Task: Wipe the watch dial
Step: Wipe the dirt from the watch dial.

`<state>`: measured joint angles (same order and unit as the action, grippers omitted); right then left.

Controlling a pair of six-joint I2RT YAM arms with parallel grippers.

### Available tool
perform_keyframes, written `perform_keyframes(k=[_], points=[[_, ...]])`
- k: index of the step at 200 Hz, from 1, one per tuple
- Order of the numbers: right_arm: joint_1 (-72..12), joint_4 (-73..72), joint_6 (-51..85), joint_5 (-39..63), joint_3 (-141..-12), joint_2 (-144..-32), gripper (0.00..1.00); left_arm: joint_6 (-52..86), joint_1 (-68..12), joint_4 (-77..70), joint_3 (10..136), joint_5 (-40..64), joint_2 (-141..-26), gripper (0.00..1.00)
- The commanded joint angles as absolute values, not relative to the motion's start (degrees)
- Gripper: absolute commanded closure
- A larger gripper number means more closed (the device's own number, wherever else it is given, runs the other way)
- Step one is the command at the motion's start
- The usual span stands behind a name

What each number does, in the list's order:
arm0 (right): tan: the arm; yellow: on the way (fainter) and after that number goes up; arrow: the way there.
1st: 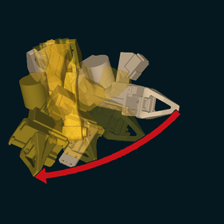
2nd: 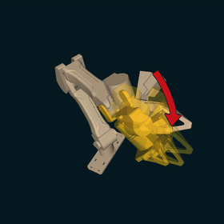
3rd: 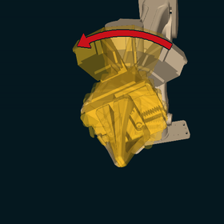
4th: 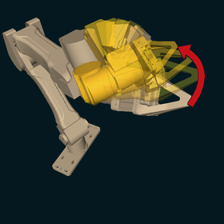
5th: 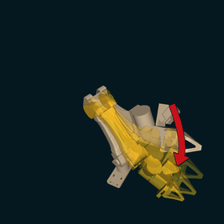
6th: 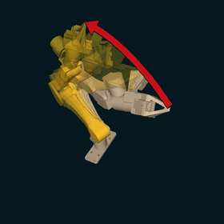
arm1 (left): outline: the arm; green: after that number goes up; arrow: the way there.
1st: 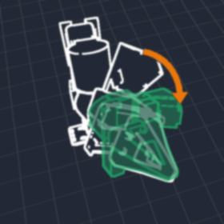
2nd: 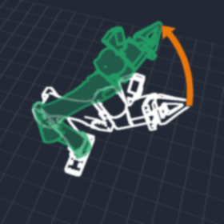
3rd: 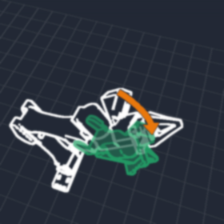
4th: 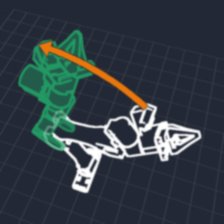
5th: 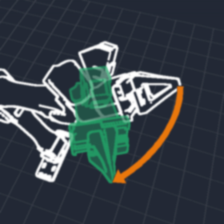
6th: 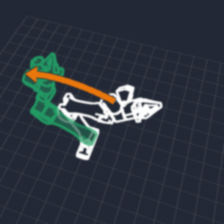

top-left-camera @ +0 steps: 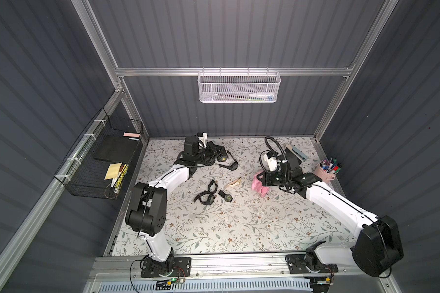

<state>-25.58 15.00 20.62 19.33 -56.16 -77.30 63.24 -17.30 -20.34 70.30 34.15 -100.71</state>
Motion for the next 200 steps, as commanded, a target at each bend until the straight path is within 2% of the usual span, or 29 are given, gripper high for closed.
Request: perform_keyframes(k=[1,52,143,170,200], points=[[-27.09,7.08,21.89,23.59,-58.27,-79.55,1.00,68.47,-18.66,-27.74,68.78,32.02,-98.20,1.00],[-30.70,-0.37,23.60,24.65,-62.93,-85.12,1.00,70.93,-20.37,-29.21,67.30,29.98,-97.56,1.00],[-31.66,-9.42,26.55,23.43,-69.72,-94.09,1.00,71.72,-22.47,-30.14,67.51,30.01,-97.38,1.00],[-31.95,-10.18,27.01,20.74,-70.56,-95.27,1.00,71.88,-23.02,-30.19,67.76,30.32,-97.40,1.00],[-32.07,-5.61,27.07,11.33,-71.12,-95.59,1.00,72.09,-23.23,-30.25,68.07,30.59,-97.03,1.00]])
